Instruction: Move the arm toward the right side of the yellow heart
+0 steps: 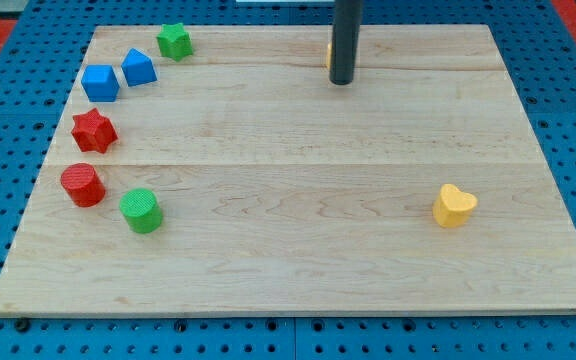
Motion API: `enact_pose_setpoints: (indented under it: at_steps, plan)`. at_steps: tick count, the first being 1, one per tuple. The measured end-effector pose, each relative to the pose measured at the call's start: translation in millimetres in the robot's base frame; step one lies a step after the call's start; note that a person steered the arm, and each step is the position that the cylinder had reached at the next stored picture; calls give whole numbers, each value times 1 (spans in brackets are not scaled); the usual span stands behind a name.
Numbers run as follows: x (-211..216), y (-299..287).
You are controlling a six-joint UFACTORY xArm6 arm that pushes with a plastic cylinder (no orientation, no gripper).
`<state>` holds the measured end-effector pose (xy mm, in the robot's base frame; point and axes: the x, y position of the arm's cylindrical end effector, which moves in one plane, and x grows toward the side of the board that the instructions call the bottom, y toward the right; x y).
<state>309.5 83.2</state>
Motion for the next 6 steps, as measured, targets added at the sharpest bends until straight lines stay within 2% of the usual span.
enact_pose_setpoints:
  at_steps: [1, 2, 3, 4, 6]
  plan:
    - [-2, 58]
    - [44, 127]
    - [141, 195]
    - [191, 185]
    - [197, 158]
